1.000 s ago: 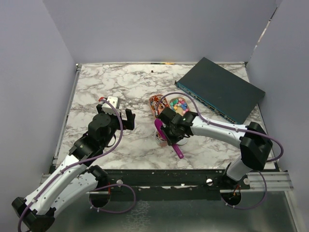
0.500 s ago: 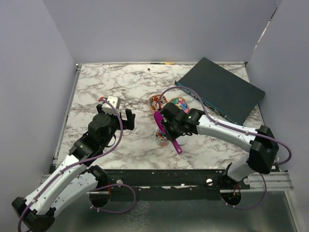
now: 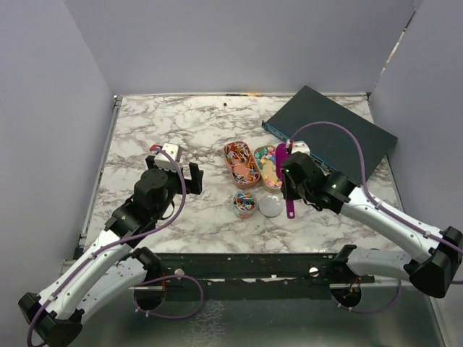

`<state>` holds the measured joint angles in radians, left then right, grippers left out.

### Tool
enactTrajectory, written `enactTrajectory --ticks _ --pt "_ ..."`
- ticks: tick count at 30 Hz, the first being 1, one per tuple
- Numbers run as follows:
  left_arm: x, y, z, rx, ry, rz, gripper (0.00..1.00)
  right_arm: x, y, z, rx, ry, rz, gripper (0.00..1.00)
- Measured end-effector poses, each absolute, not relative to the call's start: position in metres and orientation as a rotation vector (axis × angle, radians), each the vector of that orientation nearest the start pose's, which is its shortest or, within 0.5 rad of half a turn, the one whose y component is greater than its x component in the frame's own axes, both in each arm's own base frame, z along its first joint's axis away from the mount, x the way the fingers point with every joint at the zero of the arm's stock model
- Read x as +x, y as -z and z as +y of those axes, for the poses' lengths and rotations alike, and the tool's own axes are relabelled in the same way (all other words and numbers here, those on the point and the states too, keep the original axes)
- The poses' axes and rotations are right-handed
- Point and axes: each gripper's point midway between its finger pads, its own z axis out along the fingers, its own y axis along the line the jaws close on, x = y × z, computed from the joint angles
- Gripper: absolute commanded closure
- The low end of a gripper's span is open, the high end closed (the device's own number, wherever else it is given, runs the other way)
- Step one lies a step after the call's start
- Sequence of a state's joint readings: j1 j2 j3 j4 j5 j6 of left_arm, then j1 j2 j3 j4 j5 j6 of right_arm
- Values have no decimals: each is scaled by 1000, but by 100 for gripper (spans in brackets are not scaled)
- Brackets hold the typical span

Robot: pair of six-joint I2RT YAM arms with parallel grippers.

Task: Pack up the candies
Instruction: Place the spatula at the center of the board.

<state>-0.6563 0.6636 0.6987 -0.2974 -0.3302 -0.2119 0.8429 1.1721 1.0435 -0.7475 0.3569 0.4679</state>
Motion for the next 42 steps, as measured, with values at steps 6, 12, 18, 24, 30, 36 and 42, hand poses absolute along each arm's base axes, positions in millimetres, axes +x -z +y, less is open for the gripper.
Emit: enactTrajectory --ticks 6,12,18,24,30,36,42 --pt "252 -239 -133 178 306 1832 1 225 -137 147 -109 -105 2412 99" --pt "252 -239 -133 178 306 1832 1 224 -95 114 67 -48 2488 99" --pt "252 -239 -133 177 306 1831 1 231 -66 104 199 -102 2553 99" --pt "252 -239 -132 177 306 1831 1 247 -39 97 299 -123 2606 98" --pt "251 -240 -132 176 307 1828 1 254 -27 93 329 -103 2624 74" --pt "251 -241 -132 175 308 1826 1 261 -32 93 332 -110 2599 41" --pt "251 -241 -132 175 308 1826 1 267 -43 93 328 -114 2569 33"
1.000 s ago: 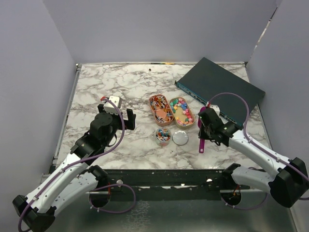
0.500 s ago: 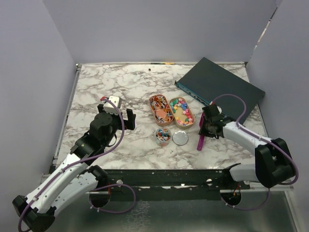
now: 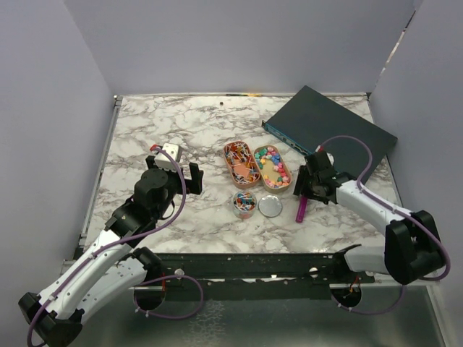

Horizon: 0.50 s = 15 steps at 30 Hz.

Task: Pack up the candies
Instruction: Place the spatula at the center of the board.

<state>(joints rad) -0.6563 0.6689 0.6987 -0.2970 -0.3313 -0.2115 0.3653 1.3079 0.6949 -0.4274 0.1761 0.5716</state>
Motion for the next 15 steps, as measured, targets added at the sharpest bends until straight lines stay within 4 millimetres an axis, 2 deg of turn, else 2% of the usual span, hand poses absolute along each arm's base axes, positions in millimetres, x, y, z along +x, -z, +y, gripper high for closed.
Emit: enactTrajectory --ticks 4,9,11,12,15 --pt "251 -241 -132 175 308 1826 1 275 -72 95 300 -141 2505 30" --pt "251 -241 -132 175 308 1826 1 287 -120 102 248 -225 2391 17" --pt "251 -241 -132 175 307 1826 1 287 -131 106 229 -252 2372 10" --pt "251 -241 -132 175 307 1826 1 285 -134 108 218 -263 2369 3" --pt "251 -241 -132 175 308 1826 1 279 -136 118 176 -282 2381 0"
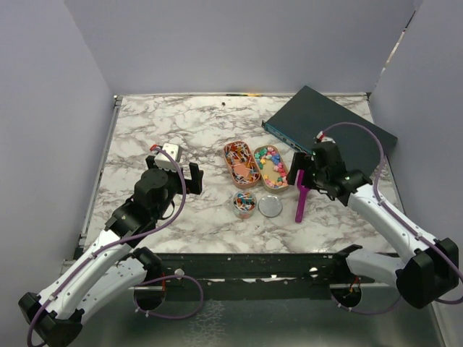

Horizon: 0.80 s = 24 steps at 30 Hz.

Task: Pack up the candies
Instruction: Place the spatula at the center of the board.

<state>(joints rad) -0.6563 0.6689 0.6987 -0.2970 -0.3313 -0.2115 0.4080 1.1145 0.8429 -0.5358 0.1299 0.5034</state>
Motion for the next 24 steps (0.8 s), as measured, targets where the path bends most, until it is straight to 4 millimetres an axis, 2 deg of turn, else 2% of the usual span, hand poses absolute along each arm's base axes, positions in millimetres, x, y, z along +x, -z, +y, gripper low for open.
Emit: enactTrajectory --ticks 4,10,18,24 --pt "251 -241 -132 175 308 1825 1 262 -130 145 60 -307 2433 0" --pt "251 -242 -131 173 310 1821 1 242 -106 178 -61 -303 2523 0" --pt "250 -244 -131 171 313 1815 1 233 -80 189 -83 -251 2599 0" --pt "250 -244 -131 171 313 1814 1 235 -66 192 -72 -223 2626 0"
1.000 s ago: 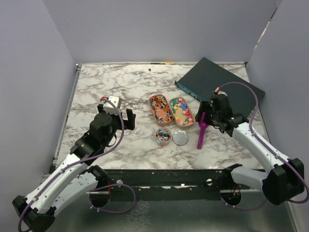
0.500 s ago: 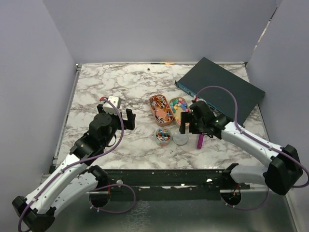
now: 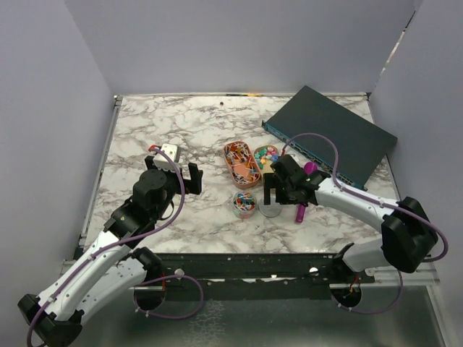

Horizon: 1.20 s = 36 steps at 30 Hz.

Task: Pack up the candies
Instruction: Place the spatula at the center of the board, then pick up the bottle lid at the center of the board.

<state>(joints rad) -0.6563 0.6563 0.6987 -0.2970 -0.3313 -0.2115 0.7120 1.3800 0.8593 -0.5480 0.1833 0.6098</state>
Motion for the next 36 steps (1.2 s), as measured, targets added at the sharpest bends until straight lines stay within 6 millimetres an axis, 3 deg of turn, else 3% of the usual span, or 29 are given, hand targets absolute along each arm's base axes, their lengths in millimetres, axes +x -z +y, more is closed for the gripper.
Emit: enactTrajectory --ticks 12,23,36 --pt "250 -244 -131 171 313 1814 1 237 -37 203 -89 -183 2683 0" --pt "250 -244 -131 171 313 1814 1 242 -36 217 -119 -180 2677 0" --pt "250 -244 -131 171 313 1814 1 242 -31 219 -148 -121 2672 0"
